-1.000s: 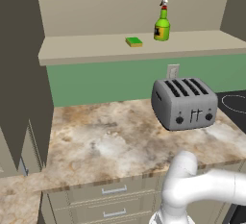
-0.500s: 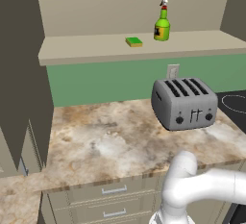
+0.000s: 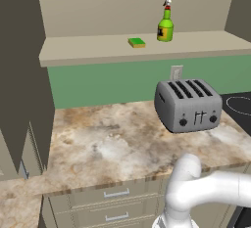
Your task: Pick up the spray and sponge from the sink, and place them back in the cabinet, and close the cabinet doors.
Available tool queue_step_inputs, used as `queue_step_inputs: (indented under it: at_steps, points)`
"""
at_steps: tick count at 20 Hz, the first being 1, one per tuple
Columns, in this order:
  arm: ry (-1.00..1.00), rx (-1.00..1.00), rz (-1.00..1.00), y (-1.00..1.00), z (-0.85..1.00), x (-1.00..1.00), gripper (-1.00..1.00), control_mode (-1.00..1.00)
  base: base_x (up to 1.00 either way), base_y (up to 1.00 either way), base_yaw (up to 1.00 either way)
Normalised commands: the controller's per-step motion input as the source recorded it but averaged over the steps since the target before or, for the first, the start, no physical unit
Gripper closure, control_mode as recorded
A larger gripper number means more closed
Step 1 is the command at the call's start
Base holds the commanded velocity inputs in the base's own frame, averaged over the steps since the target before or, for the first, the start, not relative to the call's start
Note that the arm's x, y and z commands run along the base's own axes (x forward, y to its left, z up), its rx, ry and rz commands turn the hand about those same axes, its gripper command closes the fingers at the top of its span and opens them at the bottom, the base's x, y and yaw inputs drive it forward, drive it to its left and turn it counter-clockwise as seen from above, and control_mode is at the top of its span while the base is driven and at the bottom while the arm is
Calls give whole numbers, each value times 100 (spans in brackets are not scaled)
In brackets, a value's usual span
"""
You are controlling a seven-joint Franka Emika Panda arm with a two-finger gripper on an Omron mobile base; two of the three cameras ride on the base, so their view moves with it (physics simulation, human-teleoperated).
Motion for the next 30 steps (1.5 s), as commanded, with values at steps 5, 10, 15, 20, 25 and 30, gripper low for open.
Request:
queue_step_inputs:
  at_steps: [5, 10, 15, 20, 25, 30]
  points:
    - [0, 0, 0, 30, 2, 7, -100, -100, 0, 0, 0]
    - [0, 0, 0, 27, 0, 12, -100, -100, 0, 0, 0]
    - [0, 0, 0, 28, 0, 10, -100, -100, 0, 0, 0]
    - [-3, 1, 0, 24, 0, 4, -100, -100, 0, 0, 0]
    - [-7, 0, 0, 26, 0, 4, -100, -100, 0, 0, 0]
    - [-8, 1, 0, 27, 0, 7, -100, -100, 0, 0, 0]
